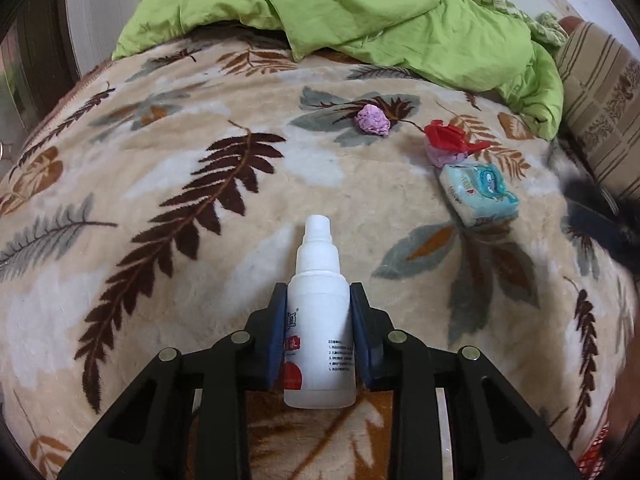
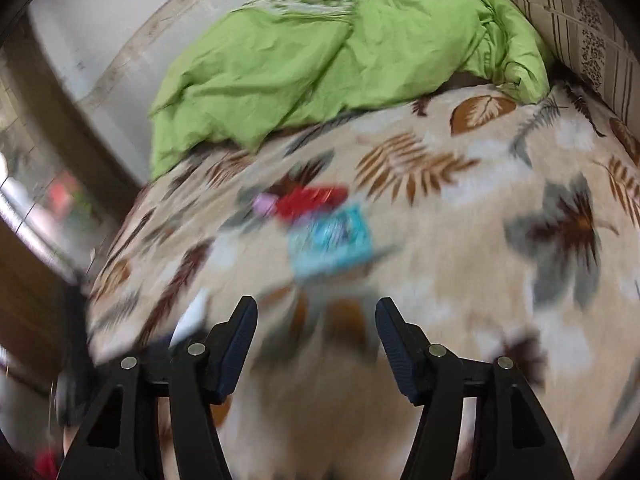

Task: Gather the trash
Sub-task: 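Grasp the white spray bottle with the left tool while the right tool grasps the teal tissue pack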

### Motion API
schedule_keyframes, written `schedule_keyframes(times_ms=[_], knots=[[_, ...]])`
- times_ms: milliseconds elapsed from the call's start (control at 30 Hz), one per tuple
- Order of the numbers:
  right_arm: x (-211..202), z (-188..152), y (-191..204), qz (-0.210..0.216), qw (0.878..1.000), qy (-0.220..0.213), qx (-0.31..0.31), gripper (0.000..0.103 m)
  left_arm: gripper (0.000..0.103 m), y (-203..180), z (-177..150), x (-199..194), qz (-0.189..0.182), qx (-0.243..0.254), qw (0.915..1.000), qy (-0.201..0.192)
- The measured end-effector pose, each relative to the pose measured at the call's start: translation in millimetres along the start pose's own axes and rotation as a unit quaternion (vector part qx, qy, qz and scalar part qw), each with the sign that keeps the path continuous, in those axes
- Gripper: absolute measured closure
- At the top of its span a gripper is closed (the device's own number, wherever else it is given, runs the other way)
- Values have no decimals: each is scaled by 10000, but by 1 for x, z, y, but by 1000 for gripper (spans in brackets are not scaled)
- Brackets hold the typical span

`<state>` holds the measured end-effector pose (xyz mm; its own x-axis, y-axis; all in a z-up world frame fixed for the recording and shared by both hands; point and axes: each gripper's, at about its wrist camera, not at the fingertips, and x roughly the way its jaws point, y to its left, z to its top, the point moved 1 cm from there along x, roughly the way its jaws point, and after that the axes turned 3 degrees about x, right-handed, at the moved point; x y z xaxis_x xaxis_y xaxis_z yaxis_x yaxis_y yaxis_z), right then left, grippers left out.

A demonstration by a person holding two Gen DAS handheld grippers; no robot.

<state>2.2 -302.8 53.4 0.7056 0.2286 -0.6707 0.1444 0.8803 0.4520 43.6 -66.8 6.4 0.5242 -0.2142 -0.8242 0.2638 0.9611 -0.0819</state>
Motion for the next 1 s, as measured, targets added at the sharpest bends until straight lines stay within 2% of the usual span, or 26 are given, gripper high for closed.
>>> schedule_keyframes(times_ms=[100,167,267,300,467,533,567,667,733,767,867,1000], knots=[[41,32,-15,183,9989,255,337,39,74,4,1,0,0,-50,10000,-70],[64,46,-26,206,9974,386,566,47,74,5,2,1,-16,-51,10000,-76],[88,51,-36,236,9954,555,742,53,74,10,3,2,-10,-90,9999,-93],[93,47,-36,254,9946,653,759,59,74,11,4,2,-1,-96,9999,-95],[76,3,-12,877,9892,1046,527,59,74,25,7,1,35,-298,9995,-102],[61,-22,6,1172,9828,1407,235,59,74,28,8,1,-9,-365,9993,-80],[55,-27,10,1192,9827,1411,112,59,74,29,8,1,-1,-390,9992,-94],[30,-21,30,908,9891,1001,-581,55,74,29,8,-1,69,-376,9992,-137],[27,-11,40,638,9906,714,-980,31,74,30,8,-1,93,-388,9991,-145],[33,-7,45,504,9891,691,-1198,29,74,31,9,-2,91,-413,9990,-153],[55,-5,47,174,9875,757,-1373,29,74,37,9,-4,128,-476,9986,-195],[83,-15,52,122,9844,1013,-1431,29,74,45,10,-3,95,-616,9979,-174]])
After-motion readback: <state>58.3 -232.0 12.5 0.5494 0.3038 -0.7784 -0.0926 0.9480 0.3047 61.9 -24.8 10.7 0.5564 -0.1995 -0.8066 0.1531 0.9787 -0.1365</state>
